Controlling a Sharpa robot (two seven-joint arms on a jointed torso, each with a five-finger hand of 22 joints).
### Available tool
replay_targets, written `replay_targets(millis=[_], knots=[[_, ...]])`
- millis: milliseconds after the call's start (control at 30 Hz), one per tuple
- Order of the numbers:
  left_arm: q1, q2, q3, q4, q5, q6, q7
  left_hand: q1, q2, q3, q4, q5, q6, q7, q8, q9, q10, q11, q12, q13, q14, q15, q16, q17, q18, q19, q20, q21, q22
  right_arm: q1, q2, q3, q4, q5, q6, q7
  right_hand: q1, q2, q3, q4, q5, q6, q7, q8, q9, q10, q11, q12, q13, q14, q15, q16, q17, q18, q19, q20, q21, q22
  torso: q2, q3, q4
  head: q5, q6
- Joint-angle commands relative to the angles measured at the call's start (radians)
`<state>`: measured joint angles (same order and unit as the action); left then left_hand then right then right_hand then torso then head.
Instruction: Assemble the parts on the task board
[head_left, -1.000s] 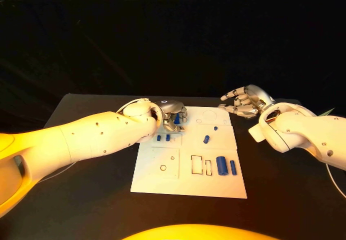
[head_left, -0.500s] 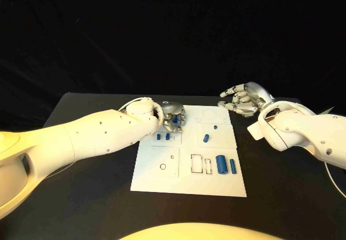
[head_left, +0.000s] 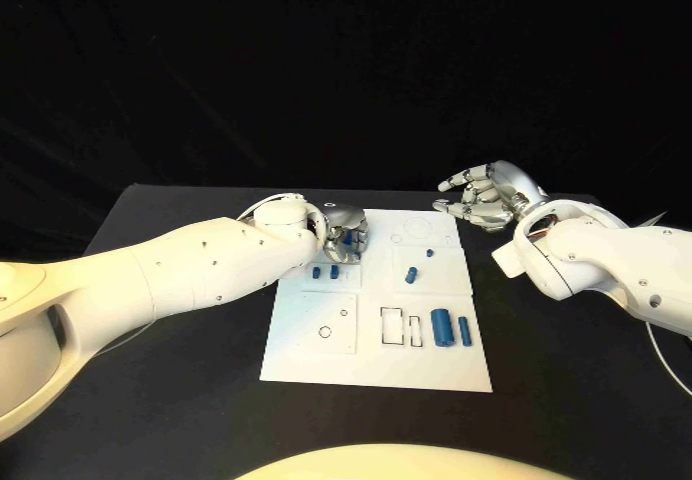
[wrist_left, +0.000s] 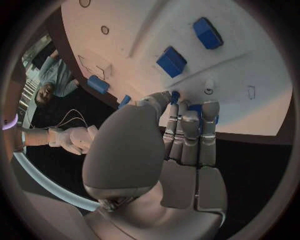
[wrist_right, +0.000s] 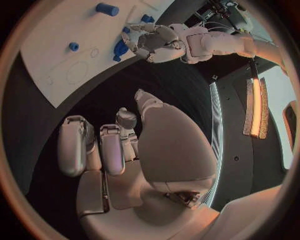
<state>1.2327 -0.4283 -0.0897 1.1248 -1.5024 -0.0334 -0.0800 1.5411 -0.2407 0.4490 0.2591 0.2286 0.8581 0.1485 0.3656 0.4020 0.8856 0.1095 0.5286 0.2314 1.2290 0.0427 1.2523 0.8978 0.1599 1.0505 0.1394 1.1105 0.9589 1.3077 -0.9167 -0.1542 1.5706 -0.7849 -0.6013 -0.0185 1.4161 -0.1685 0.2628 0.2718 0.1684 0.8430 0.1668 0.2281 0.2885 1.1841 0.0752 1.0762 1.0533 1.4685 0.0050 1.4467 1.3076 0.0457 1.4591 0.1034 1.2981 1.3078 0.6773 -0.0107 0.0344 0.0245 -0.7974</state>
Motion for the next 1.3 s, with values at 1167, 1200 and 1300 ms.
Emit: replay_targets(millis=[1167, 1200, 1300], knots=[[-0.015, 0.018, -0.004, -0.031, 0.026, -0.065, 0.048, 0.025, 0.041, 0.125, -0.133, -0.02, 0.099, -0.002, -0.023, -0.012, 0.131, -0.029, -0.017, -0.017, 0.122, -0.03, 0.121, 0.129, -0.047, 0.124, -0.024, 0.176, 0.198, 0.0, 0.002, 0.0, 0.005, -0.001, -0.003, 0.017, -0.003, -0.009, 0.012, 0.004, 0.006, -0.007, -0.002, 0.01, -0.001, 0.002, 0.0, -0.002, -0.003, 0.038, -0.008, -0.005, 0.016, 0.016, -0.002, -0.004, -0.003, 0.097, -0.002, 0.0006, 0.0003, -0.005, -0.002], [-0.016, 0.018, -0.003, -0.03, 0.028, -0.069, 0.049, 0.025, 0.041, 0.125, -0.133, -0.019, 0.099, -0.002, -0.023, -0.012, 0.131, -0.029, -0.018, -0.017, 0.122, -0.03, 0.121, 0.13, -0.047, 0.124, -0.024, 0.176, 0.198, 0.0, 0.002, 0.0, 0.005, -0.001, -0.003, 0.017, -0.003, -0.009, 0.012, 0.004, 0.006, -0.007, -0.002, 0.01, -0.001, 0.002, 0.0, -0.002, -0.003, 0.038, -0.008, -0.005, 0.016, 0.016, -0.002, -0.004, -0.003, 0.097, -0.002, 0.0003, 0.0002, -0.006, -0.001], [-0.016, 0.012, -0.003, -0.019, 0.039, -0.086, 0.055, 0.014, 0.038, 0.127, -0.135, -0.019, 0.1, 0.0, -0.027, -0.013, 0.13, -0.027, -0.024, -0.019, 0.124, -0.029, 0.122, 0.129, -0.047, 0.123, -0.023, 0.179, 0.201, 0.0, 0.002, 0.0, 0.004, -0.001, -0.003, 0.017, -0.003, -0.009, 0.012, 0.004, 0.006, -0.007, -0.002, 0.01, -0.001, 0.002, 0.0, -0.002, -0.003, 0.038, -0.008, -0.005, 0.016, 0.016, -0.002, -0.004, -0.003, 0.097, -0.003, 0.0001, 0.0005, -0.005, 0.002]])
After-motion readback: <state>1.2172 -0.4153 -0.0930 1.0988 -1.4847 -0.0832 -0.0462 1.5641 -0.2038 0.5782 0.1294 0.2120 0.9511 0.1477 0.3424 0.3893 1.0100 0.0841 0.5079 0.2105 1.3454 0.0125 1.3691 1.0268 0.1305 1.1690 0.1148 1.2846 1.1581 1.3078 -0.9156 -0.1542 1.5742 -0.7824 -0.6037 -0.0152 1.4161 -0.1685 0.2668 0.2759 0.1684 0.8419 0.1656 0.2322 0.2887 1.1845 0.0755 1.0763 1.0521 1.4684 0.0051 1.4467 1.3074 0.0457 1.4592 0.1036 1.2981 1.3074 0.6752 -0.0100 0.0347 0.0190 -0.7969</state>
